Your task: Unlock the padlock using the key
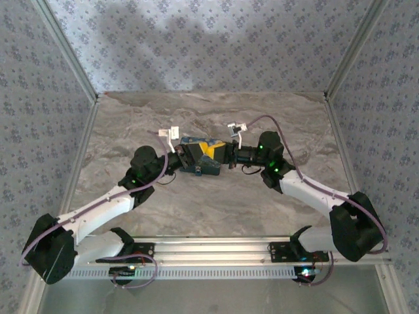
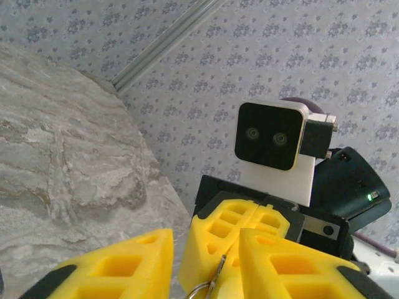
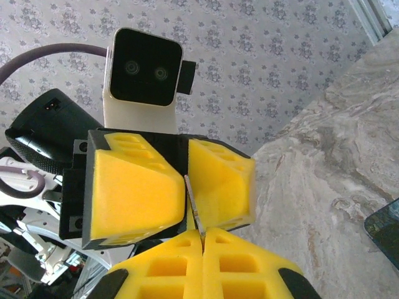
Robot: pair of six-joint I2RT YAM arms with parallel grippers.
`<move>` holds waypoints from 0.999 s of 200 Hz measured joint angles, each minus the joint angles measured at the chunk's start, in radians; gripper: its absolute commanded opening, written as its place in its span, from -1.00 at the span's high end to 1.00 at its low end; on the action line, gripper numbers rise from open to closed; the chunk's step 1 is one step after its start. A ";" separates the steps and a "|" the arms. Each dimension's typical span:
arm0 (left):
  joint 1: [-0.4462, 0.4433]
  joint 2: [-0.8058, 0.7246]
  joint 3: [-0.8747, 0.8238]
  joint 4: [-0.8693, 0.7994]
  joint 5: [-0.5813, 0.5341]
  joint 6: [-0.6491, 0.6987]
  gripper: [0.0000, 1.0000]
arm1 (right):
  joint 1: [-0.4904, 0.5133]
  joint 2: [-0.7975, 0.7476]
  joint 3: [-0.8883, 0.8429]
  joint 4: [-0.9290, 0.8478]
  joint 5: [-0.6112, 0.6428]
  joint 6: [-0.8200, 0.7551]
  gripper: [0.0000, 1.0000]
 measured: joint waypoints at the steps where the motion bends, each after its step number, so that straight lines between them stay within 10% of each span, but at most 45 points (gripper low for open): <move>1: 0.000 0.000 0.000 0.000 0.000 -0.003 0.47 | 0.000 0.000 0.000 -0.001 0.000 0.000 1.00; 92: 0.002 0.000 0.000 -0.003 0.002 -0.001 1.00 | -0.008 0.000 0.001 -0.036 -0.026 0.000 0.88; 141: 0.002 0.000 0.000 -0.002 -0.002 -0.007 1.00 | -0.012 0.000 0.001 -0.018 -0.019 0.014 0.38; 200: 0.002 0.011 0.000 0.005 -0.006 -0.022 1.00 | -0.009 0.003 0.001 -0.002 -0.014 0.027 0.32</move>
